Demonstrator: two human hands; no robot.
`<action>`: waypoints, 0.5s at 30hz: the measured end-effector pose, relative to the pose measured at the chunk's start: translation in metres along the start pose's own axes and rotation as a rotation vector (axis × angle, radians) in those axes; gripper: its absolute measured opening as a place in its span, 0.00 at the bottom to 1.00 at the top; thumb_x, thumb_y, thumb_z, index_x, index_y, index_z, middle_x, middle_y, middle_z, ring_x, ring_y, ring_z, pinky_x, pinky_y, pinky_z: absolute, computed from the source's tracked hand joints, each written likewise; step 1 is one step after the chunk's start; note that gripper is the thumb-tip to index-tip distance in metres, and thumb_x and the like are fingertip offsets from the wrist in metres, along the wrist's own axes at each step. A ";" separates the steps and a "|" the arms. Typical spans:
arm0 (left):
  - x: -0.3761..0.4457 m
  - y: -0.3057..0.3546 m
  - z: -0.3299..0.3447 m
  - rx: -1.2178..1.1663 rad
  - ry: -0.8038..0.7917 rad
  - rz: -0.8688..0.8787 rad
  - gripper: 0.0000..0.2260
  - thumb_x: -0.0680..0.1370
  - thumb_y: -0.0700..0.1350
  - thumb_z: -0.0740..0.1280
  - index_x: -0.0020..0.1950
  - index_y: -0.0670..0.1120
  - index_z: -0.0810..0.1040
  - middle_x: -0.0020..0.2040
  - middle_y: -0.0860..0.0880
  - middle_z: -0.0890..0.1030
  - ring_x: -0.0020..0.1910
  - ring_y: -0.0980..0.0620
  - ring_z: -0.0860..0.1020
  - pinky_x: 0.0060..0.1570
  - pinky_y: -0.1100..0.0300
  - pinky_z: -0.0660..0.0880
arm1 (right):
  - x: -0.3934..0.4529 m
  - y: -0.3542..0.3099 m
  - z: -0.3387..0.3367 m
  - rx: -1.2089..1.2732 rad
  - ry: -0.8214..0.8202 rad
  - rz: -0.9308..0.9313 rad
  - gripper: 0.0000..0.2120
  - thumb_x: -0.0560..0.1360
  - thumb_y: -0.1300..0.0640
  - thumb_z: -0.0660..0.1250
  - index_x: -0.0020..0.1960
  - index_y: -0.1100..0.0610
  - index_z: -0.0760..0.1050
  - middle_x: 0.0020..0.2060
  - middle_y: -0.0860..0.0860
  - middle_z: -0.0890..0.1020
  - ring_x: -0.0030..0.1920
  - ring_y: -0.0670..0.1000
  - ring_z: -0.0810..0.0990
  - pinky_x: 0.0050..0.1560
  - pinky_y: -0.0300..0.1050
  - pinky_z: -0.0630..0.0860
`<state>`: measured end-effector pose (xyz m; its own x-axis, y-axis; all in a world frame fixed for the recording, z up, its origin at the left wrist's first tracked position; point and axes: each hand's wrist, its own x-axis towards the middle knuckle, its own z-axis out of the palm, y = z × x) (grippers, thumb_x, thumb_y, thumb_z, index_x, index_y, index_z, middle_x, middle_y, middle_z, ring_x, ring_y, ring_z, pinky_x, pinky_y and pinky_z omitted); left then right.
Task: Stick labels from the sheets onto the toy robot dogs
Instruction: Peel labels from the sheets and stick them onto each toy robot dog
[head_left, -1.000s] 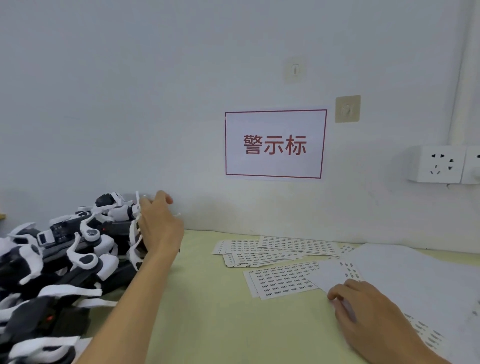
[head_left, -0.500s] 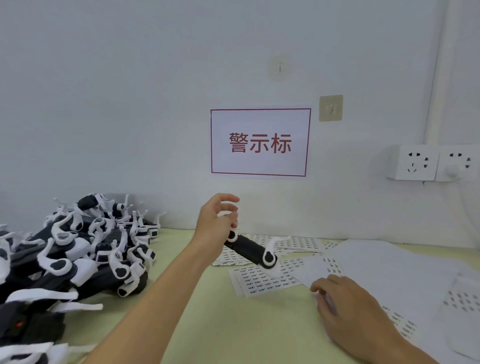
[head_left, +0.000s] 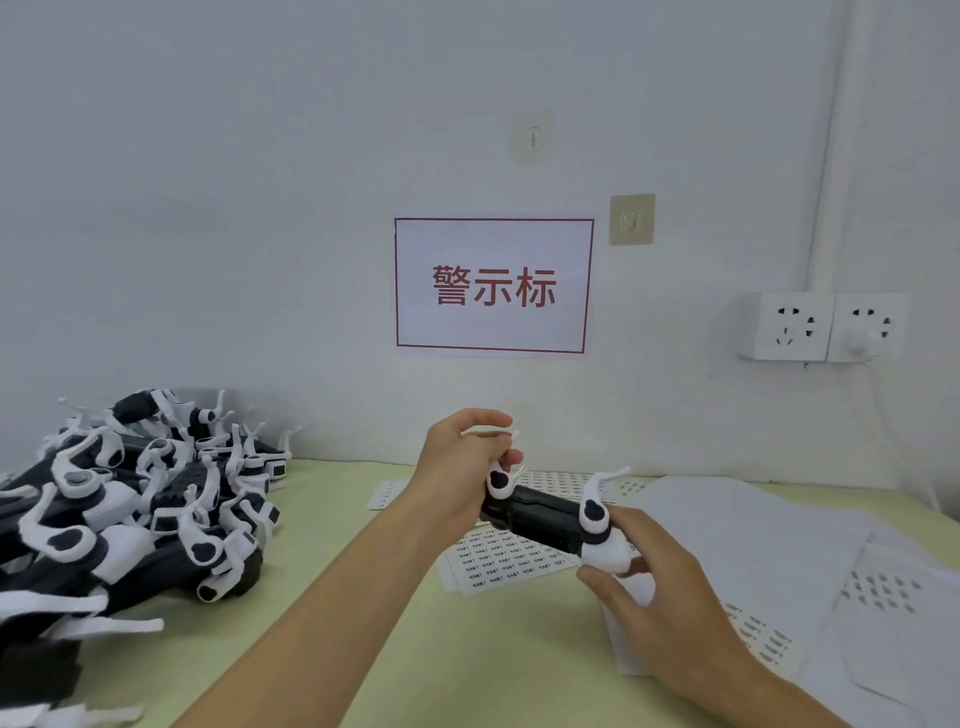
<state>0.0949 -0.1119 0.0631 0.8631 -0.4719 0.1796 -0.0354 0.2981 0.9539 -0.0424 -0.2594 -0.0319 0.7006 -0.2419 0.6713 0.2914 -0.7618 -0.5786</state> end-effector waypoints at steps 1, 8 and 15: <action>-0.001 0.000 0.001 0.046 -0.002 -0.011 0.11 0.79 0.30 0.63 0.47 0.43 0.80 0.43 0.43 0.80 0.37 0.50 0.82 0.38 0.57 0.76 | 0.000 -0.002 0.000 0.037 0.003 0.020 0.16 0.76 0.50 0.69 0.61 0.39 0.74 0.56 0.38 0.81 0.54 0.45 0.79 0.47 0.35 0.75; -0.008 -0.013 0.006 0.882 -0.105 0.136 0.08 0.81 0.50 0.63 0.56 0.54 0.81 0.58 0.56 0.78 0.53 0.58 0.76 0.47 0.66 0.69 | 0.007 -0.002 -0.004 0.162 0.118 0.236 0.15 0.73 0.39 0.58 0.49 0.44 0.79 0.43 0.36 0.84 0.43 0.42 0.81 0.43 0.39 0.78; -0.021 -0.010 0.017 0.972 -0.440 0.334 0.18 0.78 0.56 0.67 0.67 0.64 0.70 0.58 0.58 0.80 0.60 0.52 0.75 0.60 0.57 0.70 | 0.012 -0.003 -0.008 0.235 0.179 0.284 0.19 0.74 0.39 0.57 0.45 0.51 0.80 0.39 0.41 0.84 0.37 0.39 0.81 0.39 0.33 0.74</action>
<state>0.0685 -0.1185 0.0536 0.4902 -0.7991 0.3481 -0.7772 -0.2199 0.5895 -0.0400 -0.2650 -0.0183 0.6559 -0.5396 0.5278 0.2583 -0.4966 -0.8287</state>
